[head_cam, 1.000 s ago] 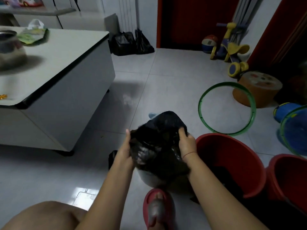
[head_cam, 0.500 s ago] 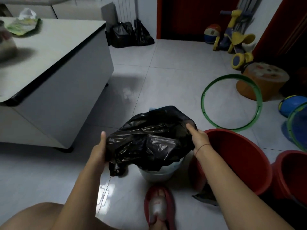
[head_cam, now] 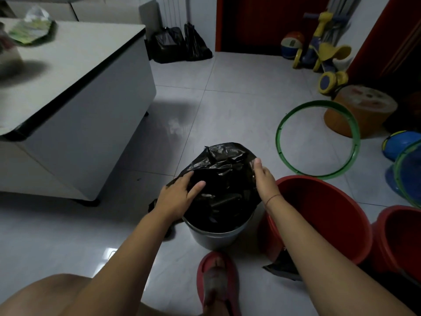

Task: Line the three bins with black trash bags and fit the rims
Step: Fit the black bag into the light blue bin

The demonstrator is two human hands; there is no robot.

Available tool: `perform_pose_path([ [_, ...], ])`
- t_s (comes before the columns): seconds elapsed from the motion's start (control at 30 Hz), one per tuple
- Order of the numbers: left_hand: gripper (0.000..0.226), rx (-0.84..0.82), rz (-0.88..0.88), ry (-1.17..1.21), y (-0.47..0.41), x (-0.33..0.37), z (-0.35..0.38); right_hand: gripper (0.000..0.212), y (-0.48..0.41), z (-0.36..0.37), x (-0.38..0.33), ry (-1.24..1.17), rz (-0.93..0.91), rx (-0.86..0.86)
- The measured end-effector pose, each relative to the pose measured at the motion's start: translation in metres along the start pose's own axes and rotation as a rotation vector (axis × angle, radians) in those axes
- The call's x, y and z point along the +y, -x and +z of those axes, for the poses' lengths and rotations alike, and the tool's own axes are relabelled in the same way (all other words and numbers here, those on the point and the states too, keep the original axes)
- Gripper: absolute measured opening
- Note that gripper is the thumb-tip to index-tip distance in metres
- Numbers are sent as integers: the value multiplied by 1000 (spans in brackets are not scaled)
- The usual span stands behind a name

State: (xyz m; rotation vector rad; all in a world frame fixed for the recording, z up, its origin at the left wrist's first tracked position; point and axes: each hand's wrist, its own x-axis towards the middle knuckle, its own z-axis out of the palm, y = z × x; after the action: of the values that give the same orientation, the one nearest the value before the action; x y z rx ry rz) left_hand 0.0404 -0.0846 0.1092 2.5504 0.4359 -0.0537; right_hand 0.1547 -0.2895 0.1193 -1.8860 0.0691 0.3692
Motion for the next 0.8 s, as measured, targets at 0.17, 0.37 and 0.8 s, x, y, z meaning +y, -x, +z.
perform_pose_path([
  [0.17, 104, -89, -19, -18, 19, 6, -12, 63, -7, 2, -4, 94, -2, 68],
  [0.37, 111, -178, -141, 103, 37, 14, -24, 75, 10, 10, -24, 679, -69, 251],
  [0.8, 69, 212, -220, 297, -53, 26, 26, 60, -37, 65, -8, 722, -58, 7],
])
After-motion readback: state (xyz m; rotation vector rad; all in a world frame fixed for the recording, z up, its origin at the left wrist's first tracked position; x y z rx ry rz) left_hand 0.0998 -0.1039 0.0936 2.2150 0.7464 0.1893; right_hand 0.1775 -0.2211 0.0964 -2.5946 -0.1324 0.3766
